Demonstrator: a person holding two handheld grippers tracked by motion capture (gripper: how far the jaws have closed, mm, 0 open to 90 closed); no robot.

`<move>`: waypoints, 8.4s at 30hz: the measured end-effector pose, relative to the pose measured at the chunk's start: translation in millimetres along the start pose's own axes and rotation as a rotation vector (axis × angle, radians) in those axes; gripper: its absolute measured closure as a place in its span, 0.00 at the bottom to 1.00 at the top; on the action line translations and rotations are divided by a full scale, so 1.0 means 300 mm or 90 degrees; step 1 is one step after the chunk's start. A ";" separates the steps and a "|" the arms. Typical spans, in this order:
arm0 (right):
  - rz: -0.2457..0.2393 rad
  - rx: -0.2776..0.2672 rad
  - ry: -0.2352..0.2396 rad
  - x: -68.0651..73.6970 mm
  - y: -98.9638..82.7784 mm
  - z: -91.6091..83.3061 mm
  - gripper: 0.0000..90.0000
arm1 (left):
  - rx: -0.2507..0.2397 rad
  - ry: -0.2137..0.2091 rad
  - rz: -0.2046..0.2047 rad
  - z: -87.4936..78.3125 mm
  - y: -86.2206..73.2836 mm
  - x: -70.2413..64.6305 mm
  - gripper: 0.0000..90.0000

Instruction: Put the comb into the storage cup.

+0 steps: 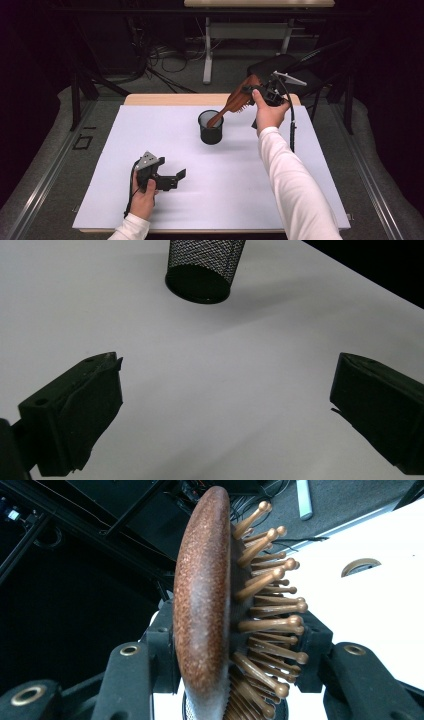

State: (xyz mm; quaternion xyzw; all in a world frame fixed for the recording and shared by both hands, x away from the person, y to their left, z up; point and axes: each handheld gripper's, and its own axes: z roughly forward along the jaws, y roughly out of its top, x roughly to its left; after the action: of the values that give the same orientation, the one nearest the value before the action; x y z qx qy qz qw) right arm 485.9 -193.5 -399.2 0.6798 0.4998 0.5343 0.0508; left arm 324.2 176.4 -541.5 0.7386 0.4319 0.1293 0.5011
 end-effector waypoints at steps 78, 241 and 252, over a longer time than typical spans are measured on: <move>-0.074 0.015 -0.041 0.005 -0.140 0.151 0.53 | 0.000 -0.002 -0.005 0.001 -0.002 0.005 0.00; -0.298 0.089 0.046 -0.190 -0.325 -0.222 0.00 | -0.016 0.007 -0.031 -0.018 0.004 0.031 0.00; -0.337 0.090 0.051 -0.205 -0.407 -0.259 0.00 | -0.015 0.008 -0.031 -0.017 0.003 0.032 0.00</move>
State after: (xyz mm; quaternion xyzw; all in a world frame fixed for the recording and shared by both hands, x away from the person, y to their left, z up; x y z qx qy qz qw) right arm 353.6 -214.1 -481.6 0.5057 0.6976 0.4930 0.1210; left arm 327.2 187.1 -540.8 0.7210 0.4515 0.1265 0.5102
